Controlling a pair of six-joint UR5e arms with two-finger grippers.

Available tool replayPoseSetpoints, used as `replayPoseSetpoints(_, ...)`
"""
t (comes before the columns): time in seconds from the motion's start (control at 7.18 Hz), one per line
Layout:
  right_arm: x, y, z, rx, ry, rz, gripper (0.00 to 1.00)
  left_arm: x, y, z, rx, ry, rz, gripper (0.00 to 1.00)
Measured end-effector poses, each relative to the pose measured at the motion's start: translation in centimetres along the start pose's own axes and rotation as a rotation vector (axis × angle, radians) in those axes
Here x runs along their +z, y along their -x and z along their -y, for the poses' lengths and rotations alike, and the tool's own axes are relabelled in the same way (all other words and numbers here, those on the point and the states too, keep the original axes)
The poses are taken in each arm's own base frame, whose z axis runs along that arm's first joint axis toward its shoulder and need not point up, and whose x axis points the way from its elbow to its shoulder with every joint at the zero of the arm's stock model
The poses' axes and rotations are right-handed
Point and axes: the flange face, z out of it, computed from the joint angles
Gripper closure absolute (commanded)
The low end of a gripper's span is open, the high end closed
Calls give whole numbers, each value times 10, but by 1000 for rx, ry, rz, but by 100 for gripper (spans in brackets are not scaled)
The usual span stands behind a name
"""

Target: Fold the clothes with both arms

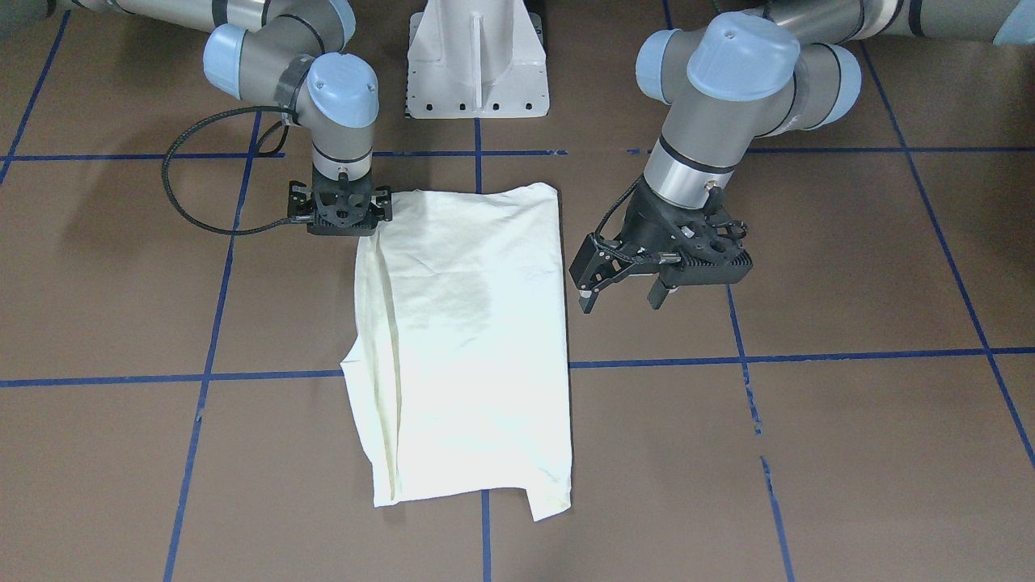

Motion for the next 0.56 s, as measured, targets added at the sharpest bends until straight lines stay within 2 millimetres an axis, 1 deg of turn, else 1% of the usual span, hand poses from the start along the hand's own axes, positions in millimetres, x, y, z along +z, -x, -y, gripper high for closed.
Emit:
replayPoseSetpoints(0.14, -2, -10, 10, -2, -6, -3, 0, 0, -1, -1, 1, 2, -1, 0)
replayPoseSetpoints(0.28, -12, -13, 21, 2, -13, 14, 0, 1, -1, -1, 3, 2, -1, 0)
replayPoseSetpoints(0.42, -28, -10, 31, 7, -19, 45, 0, 2, 1, -2, 6, 4, 2, 0)
replayPoseSetpoints(0.56, -45, -4, 39, 8, -31, 80, 0, 9, 6, -6, 5, 20, 10, 0)
